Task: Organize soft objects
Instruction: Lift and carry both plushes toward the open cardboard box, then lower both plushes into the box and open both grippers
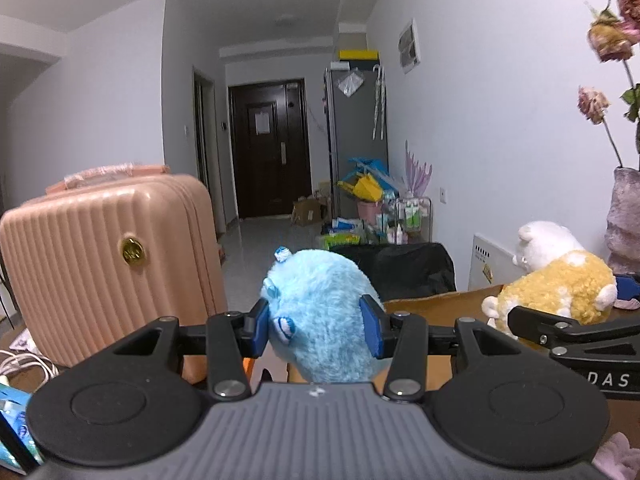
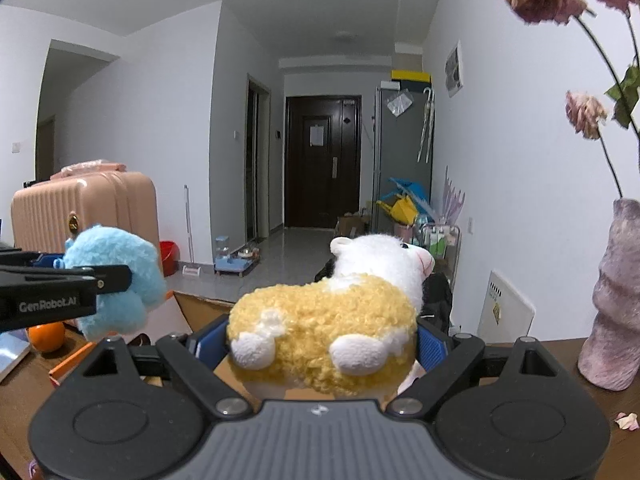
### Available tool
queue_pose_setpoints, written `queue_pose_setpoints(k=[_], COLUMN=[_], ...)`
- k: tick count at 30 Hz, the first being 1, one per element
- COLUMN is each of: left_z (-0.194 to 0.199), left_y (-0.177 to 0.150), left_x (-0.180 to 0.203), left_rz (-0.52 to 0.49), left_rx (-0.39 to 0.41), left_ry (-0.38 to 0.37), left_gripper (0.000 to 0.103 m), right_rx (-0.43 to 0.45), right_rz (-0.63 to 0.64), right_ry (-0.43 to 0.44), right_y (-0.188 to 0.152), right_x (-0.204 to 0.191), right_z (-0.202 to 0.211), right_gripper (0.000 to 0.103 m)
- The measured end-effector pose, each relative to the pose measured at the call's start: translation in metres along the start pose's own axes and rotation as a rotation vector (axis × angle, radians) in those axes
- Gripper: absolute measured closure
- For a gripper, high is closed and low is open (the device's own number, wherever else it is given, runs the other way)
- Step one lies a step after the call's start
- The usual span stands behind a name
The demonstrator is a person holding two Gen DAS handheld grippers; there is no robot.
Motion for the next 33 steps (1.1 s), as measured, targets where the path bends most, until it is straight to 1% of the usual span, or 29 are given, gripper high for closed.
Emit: queue_pose_setpoints(k=[4, 10, 15, 20, 22, 24, 26, 28, 29, 31, 32, 33], left_z=[-0.021, -0.046, -0.047, -0.046, -0.047, -0.05, -0.052, -0.053, -0.053, -0.051, -0.05, -0.048], left_y=[-0.006, -0.02, -0.024, -0.027, -0.027, -0.026, -0.026, -0.027, -0.026, -0.027, -0.026, -0.026], left_x=[-0.003, -0.007, -0.006, -0.003, -0.002, -0.001, -0.003, -0.004, -0.003, -0.002, -0.002, -0.002], left_rz=[0.012, 0.025, 0.021, 0.014, 0.017, 0.024, 0.029, 0.025, 0.019, 0.011, 0.013, 0.016], left_rx=[-0.056, -0.137, -0.144, -0.152, -0.155, -0.156, -0.162, -0.162, -0.154, -0.135, -0.125, -0.116], left_ry=[-0.012, -0.01, -0.018, -0.025, -0.027, -0.034, -0.043, -0.042, -0.036, -0.021, -0.012, -0.007], left_gripper=[0.057, 0.057, 0.057, 0.057, 0.057, 0.055, 0.051, 0.029, 0.024, 0.004, 0.001, 0.0], right_rx=[-0.041, -0.097, -0.121, -0.125, -0.127, -0.135, -0.148, -0.155, -0.157, -0.156, -0.157, -0.156], right_rz=[-0.004, -0.036, -0.038, -0.038, -0.041, -0.044, -0.048, -0.049, -0.049, -0.053, -0.055, -0.054], right_ry=[0.003, 0.01, 0.018, 0.02, 0.019, 0.015, 0.0, -0.018, -0.028, -0.036, -0.039, -0.042], right_y=[-0.003, -0.01, -0.015, -0.015, -0.015, -0.015, -0.017, -0.018, -0.018, -0.018, -0.018, -0.018], right_x=[0.001, 0.004, 0.0, -0.001, -0.002, -0.002, -0.001, -0.001, 0.0, 0.001, 0.002, 0.001], right_z=[-0.015, -0.033, -0.042, -0.043, -0.043, -0.045, -0.048, -0.05, -0.051, -0.051, -0.05, -0.05], right_gripper=[0.012, 0.012, 0.012, 0.012, 0.011, 0.007, 0.007, 0.005, 0.001, 0.0, 0.0, 0.0])
Point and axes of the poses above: each gripper's, at about its wrist camera, not at the fingertips, and z roughly against the way its jaws point, x to its right, y to its top, the point moved 1 cm from there along -z, roughly the way its jaws point, and after that the axes turned 11 degrees about x, right-handed, at the moved point
